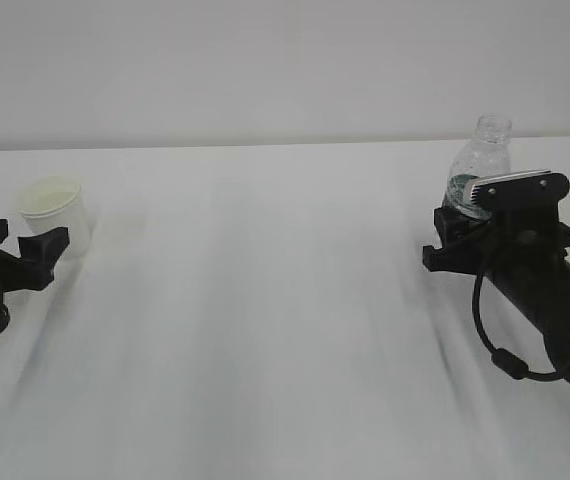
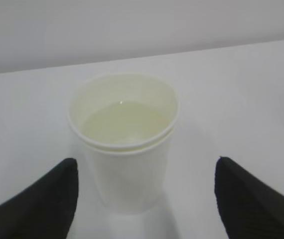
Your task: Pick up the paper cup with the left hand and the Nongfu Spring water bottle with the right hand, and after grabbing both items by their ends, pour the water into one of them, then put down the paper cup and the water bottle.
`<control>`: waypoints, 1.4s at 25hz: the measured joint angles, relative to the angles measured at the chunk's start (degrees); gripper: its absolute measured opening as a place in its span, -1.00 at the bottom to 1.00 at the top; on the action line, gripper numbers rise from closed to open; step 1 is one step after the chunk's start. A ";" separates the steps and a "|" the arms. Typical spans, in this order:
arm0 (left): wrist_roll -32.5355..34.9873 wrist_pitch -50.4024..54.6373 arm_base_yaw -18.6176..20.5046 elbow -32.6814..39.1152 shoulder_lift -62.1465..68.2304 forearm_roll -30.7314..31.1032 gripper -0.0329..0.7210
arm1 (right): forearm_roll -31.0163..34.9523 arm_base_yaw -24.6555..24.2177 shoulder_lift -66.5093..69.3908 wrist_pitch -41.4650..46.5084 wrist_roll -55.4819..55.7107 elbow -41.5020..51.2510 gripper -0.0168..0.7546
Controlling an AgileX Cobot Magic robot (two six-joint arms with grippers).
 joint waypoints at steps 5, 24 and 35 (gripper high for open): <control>-1.00 0.00 0.00 1.27 -4.38 0.90 0.71 | 1.58 0.00 0.00 0.00 0.36 -0.33 0.13; -2.30 0.00 0.00 1.72 -5.69 3.10 0.66 | 4.61 0.00 2.82 7.02 0.77 -5.18 0.13; -2.30 0.00 0.00 1.72 -5.69 3.72 0.66 | 4.40 0.00 2.88 7.16 1.36 -5.24 0.14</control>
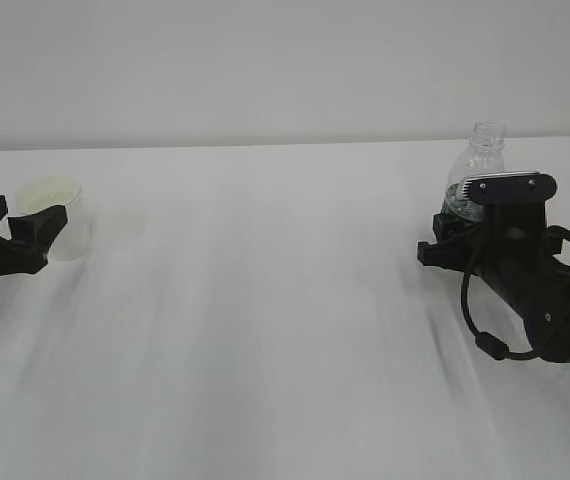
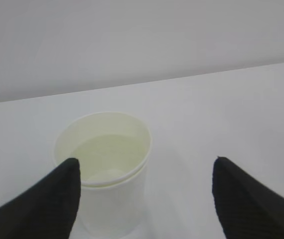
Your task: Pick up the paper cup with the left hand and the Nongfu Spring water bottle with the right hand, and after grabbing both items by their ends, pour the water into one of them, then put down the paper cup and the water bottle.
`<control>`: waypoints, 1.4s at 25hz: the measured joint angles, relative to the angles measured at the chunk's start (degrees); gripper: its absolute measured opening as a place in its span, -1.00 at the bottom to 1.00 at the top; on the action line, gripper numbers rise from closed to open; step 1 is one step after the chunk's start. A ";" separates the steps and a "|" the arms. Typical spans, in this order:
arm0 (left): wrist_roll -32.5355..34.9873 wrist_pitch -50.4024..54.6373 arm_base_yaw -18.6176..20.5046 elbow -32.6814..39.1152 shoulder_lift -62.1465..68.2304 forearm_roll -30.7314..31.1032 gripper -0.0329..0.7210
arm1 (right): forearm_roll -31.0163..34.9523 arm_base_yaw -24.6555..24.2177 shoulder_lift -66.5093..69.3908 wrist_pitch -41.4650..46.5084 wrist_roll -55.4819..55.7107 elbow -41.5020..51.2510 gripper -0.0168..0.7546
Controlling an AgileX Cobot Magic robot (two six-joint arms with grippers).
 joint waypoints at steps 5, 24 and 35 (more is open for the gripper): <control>0.00 0.00 0.00 0.00 0.00 0.37 0.66 | -0.43 0.00 0.00 0.21 0.00 0.00 0.42; 0.00 0.00 0.00 0.00 0.00 0.92 0.65 | -0.55 0.00 0.00 0.21 0.03 0.00 0.62; -0.04 0.00 0.00 0.12 -0.10 0.96 0.65 | -0.55 0.00 -1.35 0.41 0.03 2.45 0.61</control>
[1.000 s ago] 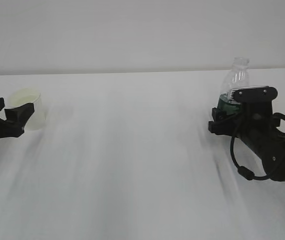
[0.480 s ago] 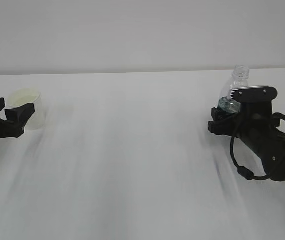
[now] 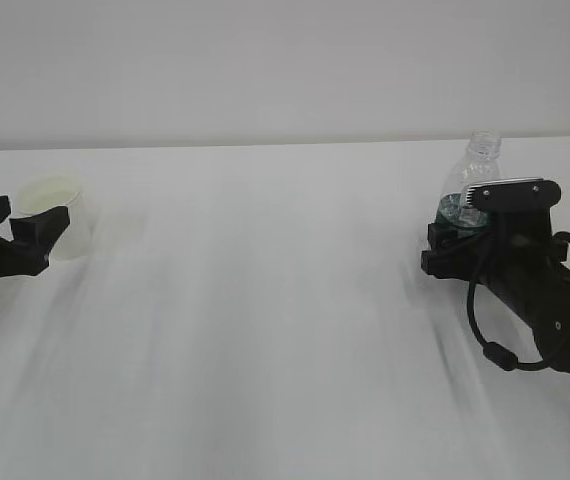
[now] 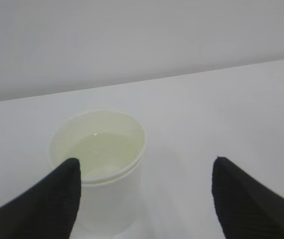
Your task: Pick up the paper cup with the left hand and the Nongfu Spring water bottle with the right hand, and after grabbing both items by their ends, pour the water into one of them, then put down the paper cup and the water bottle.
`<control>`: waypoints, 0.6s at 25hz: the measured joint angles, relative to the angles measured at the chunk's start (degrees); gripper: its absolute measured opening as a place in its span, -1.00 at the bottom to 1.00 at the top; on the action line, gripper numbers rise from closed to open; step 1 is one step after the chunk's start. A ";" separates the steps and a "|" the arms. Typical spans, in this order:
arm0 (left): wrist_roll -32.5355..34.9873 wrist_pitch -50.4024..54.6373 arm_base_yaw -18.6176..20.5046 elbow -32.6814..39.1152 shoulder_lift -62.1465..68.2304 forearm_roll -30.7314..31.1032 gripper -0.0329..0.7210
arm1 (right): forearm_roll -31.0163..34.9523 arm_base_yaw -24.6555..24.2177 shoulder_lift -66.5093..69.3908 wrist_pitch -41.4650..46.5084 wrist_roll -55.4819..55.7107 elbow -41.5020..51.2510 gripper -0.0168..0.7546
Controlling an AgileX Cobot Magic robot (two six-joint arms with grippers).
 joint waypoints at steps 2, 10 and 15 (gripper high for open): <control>0.00 0.00 0.00 0.49 -0.49 0.00 0.65 | 0.00 0.00 -0.80 0.00 0.00 1.05 0.60; 0.00 0.00 0.00 2.89 -3.07 0.00 0.65 | -1.69 0.00 -3.62 0.00 0.42 4.53 0.59; 0.00 0.00 0.00 5.14 -4.58 0.00 0.65 | -2.40 0.00 -5.98 -0.11 1.16 7.77 0.59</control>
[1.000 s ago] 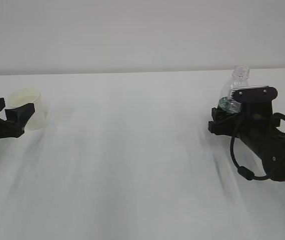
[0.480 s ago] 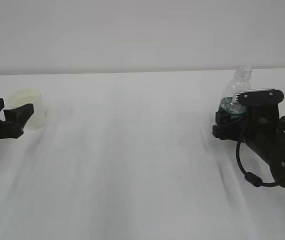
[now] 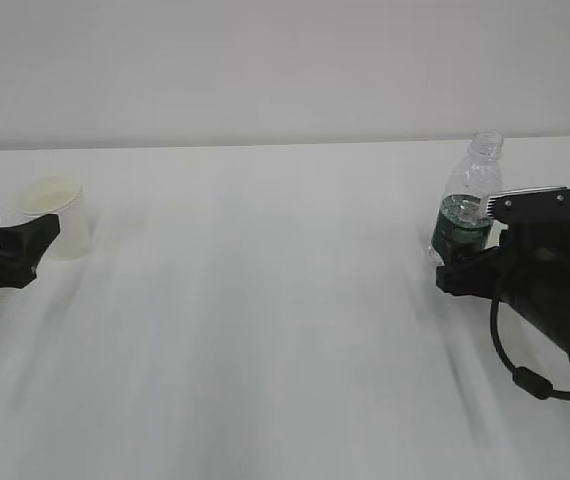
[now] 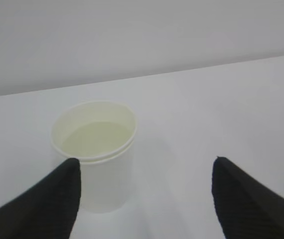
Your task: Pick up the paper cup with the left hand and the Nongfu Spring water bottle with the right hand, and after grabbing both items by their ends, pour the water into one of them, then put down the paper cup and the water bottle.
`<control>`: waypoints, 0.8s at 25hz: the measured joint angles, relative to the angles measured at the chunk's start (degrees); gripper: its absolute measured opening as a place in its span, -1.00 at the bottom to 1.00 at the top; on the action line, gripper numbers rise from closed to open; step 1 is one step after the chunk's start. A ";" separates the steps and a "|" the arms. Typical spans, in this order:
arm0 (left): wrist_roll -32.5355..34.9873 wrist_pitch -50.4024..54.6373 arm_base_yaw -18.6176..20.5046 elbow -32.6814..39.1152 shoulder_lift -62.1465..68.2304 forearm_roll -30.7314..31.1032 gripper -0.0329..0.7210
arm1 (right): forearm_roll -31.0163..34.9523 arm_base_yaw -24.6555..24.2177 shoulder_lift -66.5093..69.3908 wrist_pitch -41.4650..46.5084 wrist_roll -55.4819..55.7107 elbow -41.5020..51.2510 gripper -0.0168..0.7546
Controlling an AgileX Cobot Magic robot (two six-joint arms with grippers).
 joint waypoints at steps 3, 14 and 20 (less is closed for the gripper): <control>0.00 0.00 0.00 1.77 -1.28 0.00 0.65 | -0.11 0.00 -2.16 -0.53 0.22 2.32 0.59; -0.75 0.00 0.00 4.96 -9.01 0.37 0.65 | -0.87 0.00 -11.11 -0.81 0.37 7.53 0.59; -3.58 0.00 0.00 5.06 -14.52 1.14 0.64 | -0.87 0.00 -15.34 1.32 0.37 7.81 0.58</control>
